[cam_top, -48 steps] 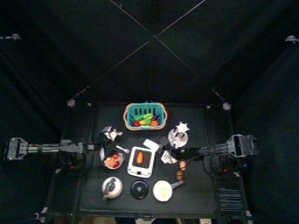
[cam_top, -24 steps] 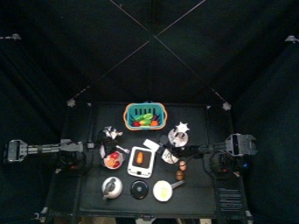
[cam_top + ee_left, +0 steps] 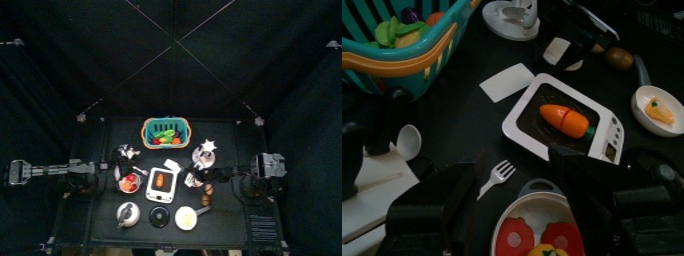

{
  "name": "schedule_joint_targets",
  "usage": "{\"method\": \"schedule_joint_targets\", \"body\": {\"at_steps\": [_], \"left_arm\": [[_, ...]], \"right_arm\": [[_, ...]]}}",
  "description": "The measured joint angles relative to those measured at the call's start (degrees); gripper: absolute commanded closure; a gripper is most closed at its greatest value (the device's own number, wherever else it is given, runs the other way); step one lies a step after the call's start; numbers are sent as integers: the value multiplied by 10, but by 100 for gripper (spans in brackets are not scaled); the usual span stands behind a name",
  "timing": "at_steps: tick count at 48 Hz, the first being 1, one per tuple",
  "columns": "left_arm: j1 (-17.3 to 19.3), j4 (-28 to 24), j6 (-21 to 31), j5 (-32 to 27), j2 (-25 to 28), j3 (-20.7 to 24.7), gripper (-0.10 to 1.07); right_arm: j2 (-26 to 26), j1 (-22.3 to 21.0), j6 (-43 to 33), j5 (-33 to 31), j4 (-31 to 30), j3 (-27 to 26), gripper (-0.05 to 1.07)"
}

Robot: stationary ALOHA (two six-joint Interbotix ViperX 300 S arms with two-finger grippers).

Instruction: Grab cleaver handle

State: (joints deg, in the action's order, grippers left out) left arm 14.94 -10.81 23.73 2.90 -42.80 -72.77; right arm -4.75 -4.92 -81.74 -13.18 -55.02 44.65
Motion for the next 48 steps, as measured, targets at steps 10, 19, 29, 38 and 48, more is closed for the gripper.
{"method": "schedule_joint_targets", "body": {"at_steps": [10, 19, 29, 38, 48], "left_arm": [[1, 0, 0, 0, 0, 0, 8], [5, 0, 1, 1, 0, -2, 8], [9, 0, 1, 0, 0, -2, 9], [10, 1, 1, 1, 0, -2, 8], [11, 1, 2, 1, 0, -2, 8]], "right_arm": [[-10, 3, 3, 0, 0, -5, 18], [-12, 4, 2, 0, 0, -7, 18], [-13, 5, 3, 0, 0, -7, 32], [-13, 5, 1, 0, 0, -8, 50], [-5, 7, 2, -10, 0, -10, 53]]}}
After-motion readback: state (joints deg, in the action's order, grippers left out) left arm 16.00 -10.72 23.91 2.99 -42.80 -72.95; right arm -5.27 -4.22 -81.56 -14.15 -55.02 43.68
